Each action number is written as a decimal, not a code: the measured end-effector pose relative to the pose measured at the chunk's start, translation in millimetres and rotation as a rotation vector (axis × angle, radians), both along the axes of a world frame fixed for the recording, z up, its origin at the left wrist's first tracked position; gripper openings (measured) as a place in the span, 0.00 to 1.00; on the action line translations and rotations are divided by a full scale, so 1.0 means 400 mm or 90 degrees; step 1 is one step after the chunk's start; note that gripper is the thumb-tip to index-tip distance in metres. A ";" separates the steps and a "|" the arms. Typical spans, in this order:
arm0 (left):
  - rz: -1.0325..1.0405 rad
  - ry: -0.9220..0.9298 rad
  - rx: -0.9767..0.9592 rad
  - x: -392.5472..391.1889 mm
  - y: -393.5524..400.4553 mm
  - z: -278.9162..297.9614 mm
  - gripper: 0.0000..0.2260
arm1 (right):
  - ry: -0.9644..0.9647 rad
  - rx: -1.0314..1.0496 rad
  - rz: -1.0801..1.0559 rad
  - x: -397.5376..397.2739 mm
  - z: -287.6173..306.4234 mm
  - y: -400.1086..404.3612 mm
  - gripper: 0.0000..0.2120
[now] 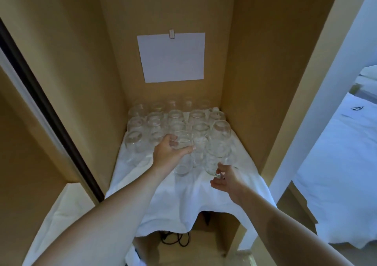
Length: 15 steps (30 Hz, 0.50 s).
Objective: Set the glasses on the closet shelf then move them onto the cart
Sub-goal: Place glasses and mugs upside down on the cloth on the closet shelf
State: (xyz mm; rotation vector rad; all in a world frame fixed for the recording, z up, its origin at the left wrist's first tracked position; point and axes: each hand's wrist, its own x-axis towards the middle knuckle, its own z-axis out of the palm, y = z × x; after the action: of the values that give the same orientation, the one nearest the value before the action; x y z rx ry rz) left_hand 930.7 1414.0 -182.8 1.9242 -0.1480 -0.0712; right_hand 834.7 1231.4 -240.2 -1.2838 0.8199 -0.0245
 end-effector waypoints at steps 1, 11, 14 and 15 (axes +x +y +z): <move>0.001 0.002 0.001 -0.003 -0.003 -0.001 0.28 | 0.004 -0.005 0.018 -0.003 0.005 -0.008 0.14; 0.012 0.018 0.008 -0.023 -0.030 -0.016 0.28 | -0.038 -0.005 0.037 -0.042 0.008 -0.107 0.12; 0.015 0.019 0.014 -0.030 -0.037 -0.019 0.28 | -0.068 -0.025 0.014 -0.023 0.003 -0.131 0.14; 0.019 0.020 0.015 -0.033 -0.037 -0.020 0.29 | -0.067 -0.033 0.031 -0.012 0.003 -0.134 0.18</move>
State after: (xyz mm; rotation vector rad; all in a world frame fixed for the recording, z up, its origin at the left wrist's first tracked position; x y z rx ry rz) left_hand 917.6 1399.3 -190.8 1.9478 -0.0980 -0.0833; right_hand 830.0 1178.0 -238.8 -1.3396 0.7013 -0.0744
